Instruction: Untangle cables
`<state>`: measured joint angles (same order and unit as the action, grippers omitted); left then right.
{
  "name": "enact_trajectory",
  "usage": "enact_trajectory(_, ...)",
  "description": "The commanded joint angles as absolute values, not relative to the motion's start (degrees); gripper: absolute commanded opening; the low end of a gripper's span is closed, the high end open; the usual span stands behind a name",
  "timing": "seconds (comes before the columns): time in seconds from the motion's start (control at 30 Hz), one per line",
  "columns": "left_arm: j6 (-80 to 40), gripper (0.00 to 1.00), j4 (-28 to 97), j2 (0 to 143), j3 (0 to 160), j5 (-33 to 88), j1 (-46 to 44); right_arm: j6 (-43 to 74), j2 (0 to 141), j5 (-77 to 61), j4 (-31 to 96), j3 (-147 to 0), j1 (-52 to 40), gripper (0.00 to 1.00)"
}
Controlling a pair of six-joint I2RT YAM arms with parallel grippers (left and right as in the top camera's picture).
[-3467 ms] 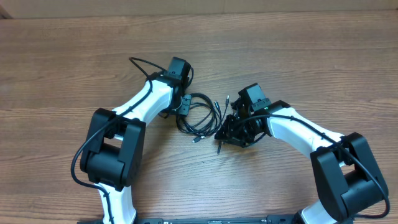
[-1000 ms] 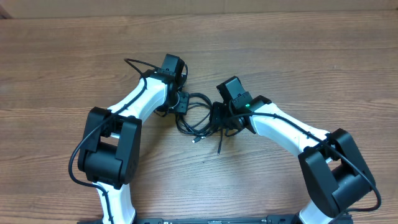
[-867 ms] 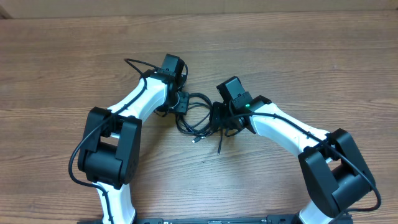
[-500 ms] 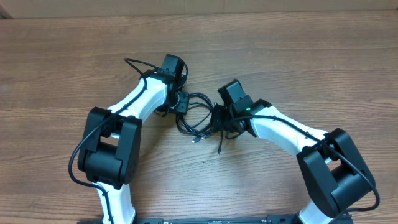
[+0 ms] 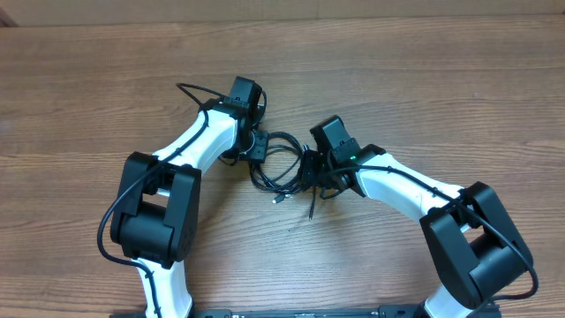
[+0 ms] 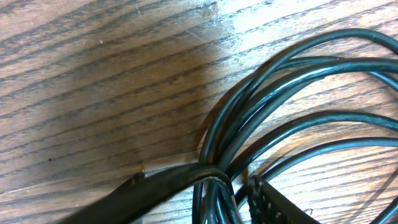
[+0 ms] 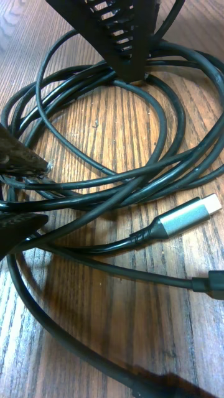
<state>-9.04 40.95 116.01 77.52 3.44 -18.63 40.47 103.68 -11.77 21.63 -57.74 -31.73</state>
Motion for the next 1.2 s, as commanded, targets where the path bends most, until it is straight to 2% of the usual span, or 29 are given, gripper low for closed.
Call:
enact_trajectory(0.0,-9.8,0.53,40.9,117.0,78.6,4.1,-18.4,40.7,103.7,-10.2,21.3,-57.3,-32.2,0.21)
enact_trajectory(0.13,-9.8,0.53,40.9,117.0,78.6,4.1,-18.4,40.7,103.7,-5.3,18.1,-57.3,-31.9,0.40)
enact_trajectory(0.2,-9.8,0.54,40.9,117.0,78.6,4.1,-18.4,40.5,103.7,-6.5,14.9,-57.4,-31.6,0.42)
enact_trajectory(0.37,-9.8,0.54,40.9,117.0,78.6,4.1,-18.4,40.5,103.7,-11.5,11.5,-57.5,-31.7,0.42)
enact_trajectory(0.77,-9.8,0.54,40.9,117.0,78.6,4.1,-18.4,41.1,103.7,-12.3,18.2,-57.4,-34.1,0.34)
enact_trajectory(1.17,-9.8,0.54,41.0,117.0,78.6,4.5,-18.4,45.2,103.7,-5.1,19.0,-57.3,-36.9,0.24)
